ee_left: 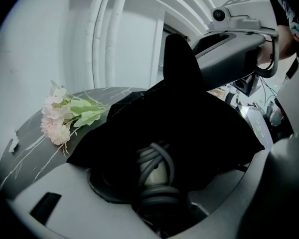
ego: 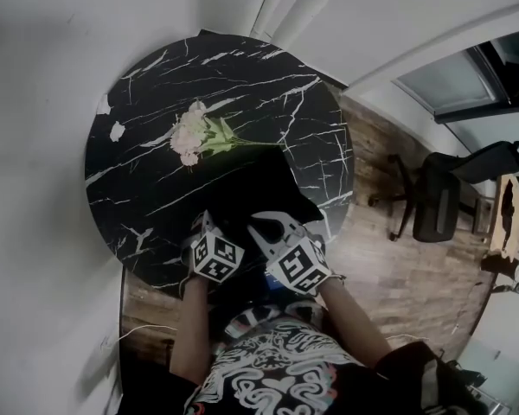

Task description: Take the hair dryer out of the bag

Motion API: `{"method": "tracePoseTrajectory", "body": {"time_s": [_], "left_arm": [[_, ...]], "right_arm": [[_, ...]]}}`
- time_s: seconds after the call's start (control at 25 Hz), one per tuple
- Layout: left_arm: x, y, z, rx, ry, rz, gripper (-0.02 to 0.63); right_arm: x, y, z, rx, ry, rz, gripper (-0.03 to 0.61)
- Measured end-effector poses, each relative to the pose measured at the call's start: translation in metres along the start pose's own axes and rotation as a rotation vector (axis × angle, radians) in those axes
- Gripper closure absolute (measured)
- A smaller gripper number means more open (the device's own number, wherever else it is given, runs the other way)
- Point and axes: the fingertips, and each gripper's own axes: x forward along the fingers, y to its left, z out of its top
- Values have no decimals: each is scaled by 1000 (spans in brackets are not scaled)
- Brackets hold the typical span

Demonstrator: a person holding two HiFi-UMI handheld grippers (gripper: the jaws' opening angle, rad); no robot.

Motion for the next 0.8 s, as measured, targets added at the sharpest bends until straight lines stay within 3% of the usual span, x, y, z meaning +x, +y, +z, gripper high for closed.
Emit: {"method": "tracePoseTrajectory", "body": {"time_s": [0.32,0.8], "left_arm": [[3,2,-1,-10,9,3,380],[5,3,-1,-23,15,-10,380]], "right_arm": [[-4,-4,-2,159,-50,41,551],[-15,-27,-13,255,-67,-3,549]]}}
